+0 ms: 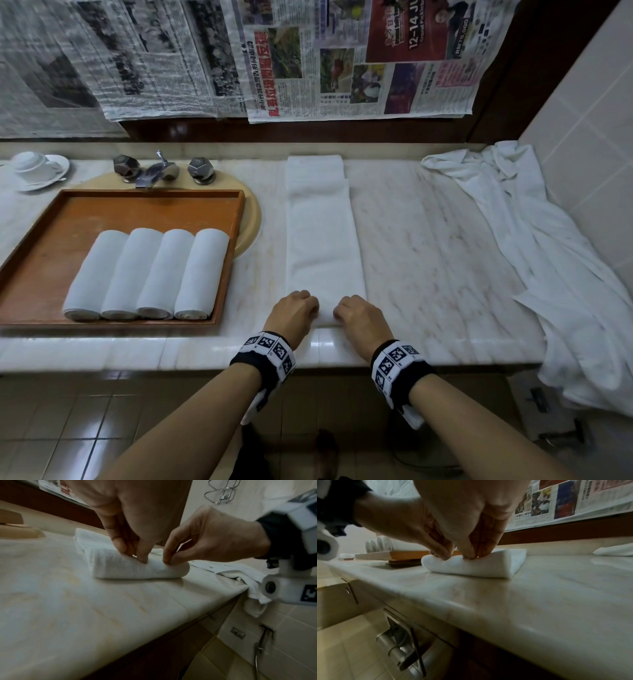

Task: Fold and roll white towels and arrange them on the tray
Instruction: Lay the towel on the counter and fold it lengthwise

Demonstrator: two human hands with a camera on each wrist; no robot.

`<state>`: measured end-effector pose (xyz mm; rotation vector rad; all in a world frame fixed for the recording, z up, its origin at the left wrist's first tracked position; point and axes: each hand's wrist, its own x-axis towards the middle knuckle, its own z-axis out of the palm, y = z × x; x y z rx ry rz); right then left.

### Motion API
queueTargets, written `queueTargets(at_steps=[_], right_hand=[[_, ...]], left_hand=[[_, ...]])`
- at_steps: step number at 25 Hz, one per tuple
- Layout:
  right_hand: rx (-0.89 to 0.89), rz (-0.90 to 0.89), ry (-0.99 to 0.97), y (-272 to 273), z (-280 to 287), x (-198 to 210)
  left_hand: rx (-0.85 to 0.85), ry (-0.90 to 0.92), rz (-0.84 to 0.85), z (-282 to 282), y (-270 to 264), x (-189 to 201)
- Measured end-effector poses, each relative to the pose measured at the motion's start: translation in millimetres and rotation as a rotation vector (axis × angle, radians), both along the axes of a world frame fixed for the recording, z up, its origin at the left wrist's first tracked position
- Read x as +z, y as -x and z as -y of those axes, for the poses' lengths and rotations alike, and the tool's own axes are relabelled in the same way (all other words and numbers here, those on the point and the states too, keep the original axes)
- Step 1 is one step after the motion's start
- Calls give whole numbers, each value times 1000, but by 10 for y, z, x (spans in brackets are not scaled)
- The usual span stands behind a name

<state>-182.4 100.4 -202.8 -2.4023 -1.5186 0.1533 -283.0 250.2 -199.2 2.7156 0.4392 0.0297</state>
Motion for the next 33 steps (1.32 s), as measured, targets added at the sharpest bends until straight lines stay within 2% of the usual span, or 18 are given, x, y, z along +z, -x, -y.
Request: queueTargets(at_steps=[4, 8, 14, 17, 20, 22, 25, 27, 30, 33], right_hand=[[30, -32, -26, 57, 39, -21], [20, -54, -2, -43, -33, -18], [87, -127, 181, -211, -47, 41], [93, -249, 282, -271, 3, 72], [47, -384, 262, -300, 22, 111], [31, -335, 191, -296, 8, 98], [33, -79, 51, -196, -26, 24], [34, 12, -16, -74, -28, -28], [43, 44, -57, 38, -27, -57], [32, 16, -2, 2, -25, -70]], left_hand=[[-16, -33, 20, 57, 53, -60], [-49, -77, -95, 20, -15, -54], [-190, -131, -147, -72, 15, -28], [-233, -58, -169, -94, 75, 22], [-194, 34, -177, -77, 77, 74], [-167, 16, -197, -81, 34, 87], [-107, -28, -148, -102, -62, 80], [-38, -47, -121, -82, -111, 74], [57, -37, -86, 10, -117, 66], [14, -12, 61, 121, -33, 28]])
